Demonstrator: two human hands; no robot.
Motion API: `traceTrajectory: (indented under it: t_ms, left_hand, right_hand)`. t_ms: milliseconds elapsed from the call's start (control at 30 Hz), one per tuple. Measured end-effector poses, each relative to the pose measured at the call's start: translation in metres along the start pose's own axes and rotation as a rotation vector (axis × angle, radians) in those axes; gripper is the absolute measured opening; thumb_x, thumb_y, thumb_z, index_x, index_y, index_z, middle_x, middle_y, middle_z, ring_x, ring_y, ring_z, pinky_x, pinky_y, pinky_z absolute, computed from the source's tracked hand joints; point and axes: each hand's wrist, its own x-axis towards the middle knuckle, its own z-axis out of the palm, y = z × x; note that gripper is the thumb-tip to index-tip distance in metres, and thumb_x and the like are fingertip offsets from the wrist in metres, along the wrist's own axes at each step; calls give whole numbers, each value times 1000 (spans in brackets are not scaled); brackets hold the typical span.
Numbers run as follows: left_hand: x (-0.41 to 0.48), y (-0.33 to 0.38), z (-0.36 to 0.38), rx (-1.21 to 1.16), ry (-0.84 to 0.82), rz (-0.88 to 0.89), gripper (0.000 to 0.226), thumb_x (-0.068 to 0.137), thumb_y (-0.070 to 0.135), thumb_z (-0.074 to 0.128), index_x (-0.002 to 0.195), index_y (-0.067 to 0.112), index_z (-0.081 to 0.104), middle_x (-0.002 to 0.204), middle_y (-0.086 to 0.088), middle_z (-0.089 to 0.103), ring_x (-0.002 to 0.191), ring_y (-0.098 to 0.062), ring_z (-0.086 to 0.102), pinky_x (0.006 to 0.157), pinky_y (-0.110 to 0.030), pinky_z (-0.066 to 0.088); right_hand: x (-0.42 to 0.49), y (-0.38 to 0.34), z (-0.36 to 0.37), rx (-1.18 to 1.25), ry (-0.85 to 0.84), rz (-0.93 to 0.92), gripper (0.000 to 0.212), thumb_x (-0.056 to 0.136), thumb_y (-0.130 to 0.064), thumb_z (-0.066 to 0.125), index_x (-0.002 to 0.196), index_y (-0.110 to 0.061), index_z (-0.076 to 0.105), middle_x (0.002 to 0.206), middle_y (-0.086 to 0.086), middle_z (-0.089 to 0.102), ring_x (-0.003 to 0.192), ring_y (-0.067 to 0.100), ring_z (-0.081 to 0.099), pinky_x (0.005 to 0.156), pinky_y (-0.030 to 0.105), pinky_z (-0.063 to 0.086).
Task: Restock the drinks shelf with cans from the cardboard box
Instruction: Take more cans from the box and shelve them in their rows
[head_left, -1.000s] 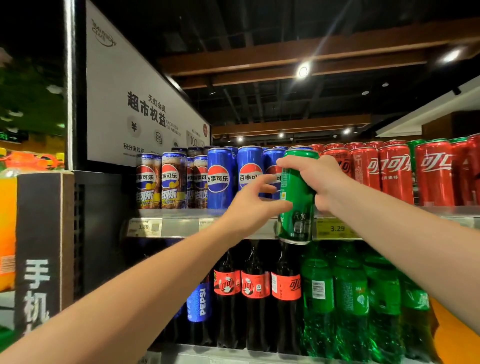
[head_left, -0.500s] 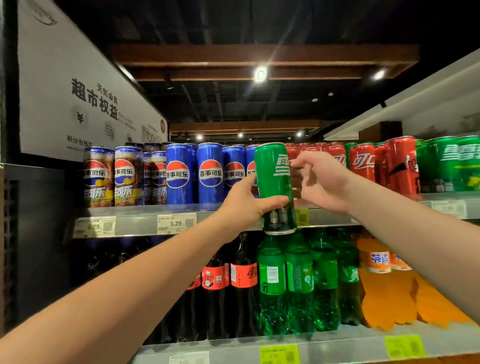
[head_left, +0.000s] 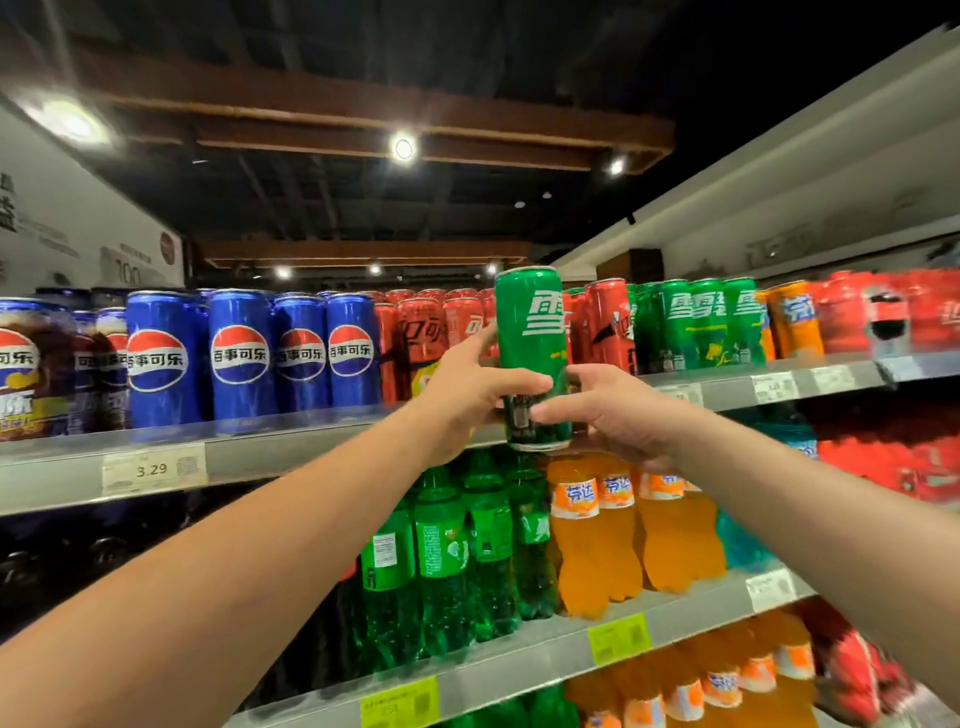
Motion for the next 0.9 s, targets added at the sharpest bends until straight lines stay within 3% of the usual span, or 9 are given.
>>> traceTrajectory:
  t_ms: [67,200,333,467,600,700,800,900]
  left_hand:
    - [9,-1,23,-31,-11,-16,61,70,-5,72,121,23,55,102,-4,73,93,-21,69,74,-35,55]
    - [24,0,70,-22,-16,-22,57,71,7,77,119,29,57,104,3,71,96,-16,68,68,-31,56]
    - [36,0,113,39,54,-9,72,62,21,84,126,28,53,113,3,68,106,-21,65,86,-46,55]
    - [45,-4,156,100,154,-5,72,56,30,85,121,30,54,117,2,66,110,-24,61,91,-51,51]
    - [54,-10,186,106,201,-5,53,71,22,81,119,27,59,111,2,69,106,-23,63,87,-50,53]
    - [62,-8,197,114,233,10,45,72,20,80,110,31,60,107,2,70,100,-21,66,82,-46,57]
    - [71,-4,196,134,226,17,42,73,17,80,101,39,59,107,2,70,99,-21,67,78,-42,59]
    - [81,-2,187,161,227,6,38,78,19,75,111,32,60,109,1,69,101,-20,66,82,-44,57]
  right_hand:
    - [-10,3,-18,-38,62,-11,30,81,-7,71,108,-16,64,93,1,76,85,16,73,66,28,58]
    - [-28,5,-58,-91,165,-8,34,78,-7,75,108,-18,63,98,6,73,92,24,71,84,45,57]
    - [-43,6,-101,-202,251,-8,36,73,-11,79,103,-21,62,101,5,71,98,23,67,90,49,54]
    - [-53,13,-141,-228,243,8,40,71,-15,82,106,-19,63,101,6,71,98,24,67,91,50,53]
    - [-53,21,-168,-255,214,-6,35,72,-24,81,103,-22,64,99,2,70,99,22,66,88,42,54]
    - [-45,22,-179,-276,280,-59,23,71,-31,80,87,-26,64,87,-4,70,88,14,65,73,32,54]
    - [-31,24,-182,-321,362,-68,35,66,-37,81,92,-23,64,90,-2,68,86,14,64,70,32,53]
    - [-13,26,-179,-289,429,-103,37,62,-34,84,91,-23,65,89,-3,68,85,13,64,69,30,52]
